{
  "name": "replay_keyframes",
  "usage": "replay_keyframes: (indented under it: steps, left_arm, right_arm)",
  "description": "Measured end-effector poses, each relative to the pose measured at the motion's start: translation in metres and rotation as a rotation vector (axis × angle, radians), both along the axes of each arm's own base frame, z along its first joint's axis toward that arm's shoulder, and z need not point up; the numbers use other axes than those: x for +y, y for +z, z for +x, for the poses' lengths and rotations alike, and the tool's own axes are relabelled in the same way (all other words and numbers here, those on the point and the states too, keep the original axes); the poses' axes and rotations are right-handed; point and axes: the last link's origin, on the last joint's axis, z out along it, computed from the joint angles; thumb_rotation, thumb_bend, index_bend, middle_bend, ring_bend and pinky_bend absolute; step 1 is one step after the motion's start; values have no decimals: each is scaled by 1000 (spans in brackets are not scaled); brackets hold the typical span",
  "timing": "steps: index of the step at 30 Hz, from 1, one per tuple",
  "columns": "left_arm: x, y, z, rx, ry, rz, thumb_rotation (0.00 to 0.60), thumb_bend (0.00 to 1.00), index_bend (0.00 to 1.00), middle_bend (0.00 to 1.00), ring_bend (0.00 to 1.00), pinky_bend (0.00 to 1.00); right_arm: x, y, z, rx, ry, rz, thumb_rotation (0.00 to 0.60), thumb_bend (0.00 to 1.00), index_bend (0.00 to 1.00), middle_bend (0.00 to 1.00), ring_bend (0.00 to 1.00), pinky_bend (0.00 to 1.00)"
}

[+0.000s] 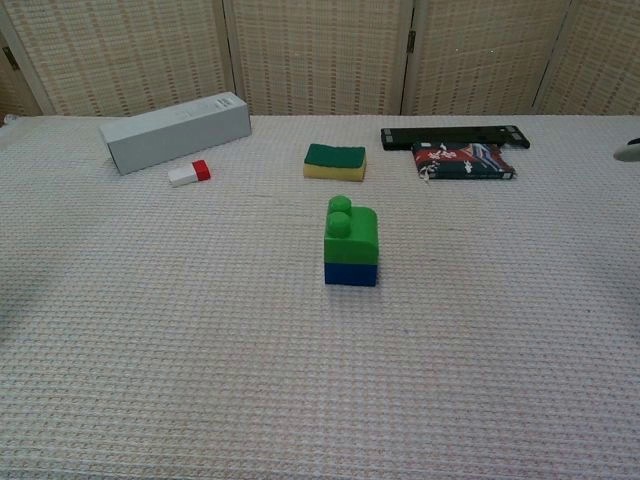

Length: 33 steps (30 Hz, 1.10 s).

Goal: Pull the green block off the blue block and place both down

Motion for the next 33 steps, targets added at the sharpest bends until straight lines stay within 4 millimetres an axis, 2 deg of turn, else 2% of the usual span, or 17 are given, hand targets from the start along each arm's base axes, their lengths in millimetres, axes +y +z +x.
replay_keyframes:
  steps: [20, 24, 29, 33]
  left_arm:
    - [-9, -11, 11, -26, -60, -67, 600, 317, 48, 52, 0, 0]
    - [-10, -15, 23, -80, -113, -123, 600, 318, 56, 84, 0, 0]
    - [-3, -18, 40, -123, -194, -168, 600, 319, 108, 178, 8, 0]
    - [5, -21, 51, -179, -200, -197, 600, 319, 109, 188, 45, 0]
  right_arm:
    - [13, 6, 7, -24, 42, -11, 600, 322, 0, 0, 0, 0]
    - [15, 8, 7, -30, 40, -14, 600, 323, 0, 0, 0, 0]
    - [16, 10, 8, -38, 42, -7, 600, 323, 0, 0, 0, 0]
    - [16, 14, 8, -49, 39, -9, 600, 322, 0, 0, 0, 0]
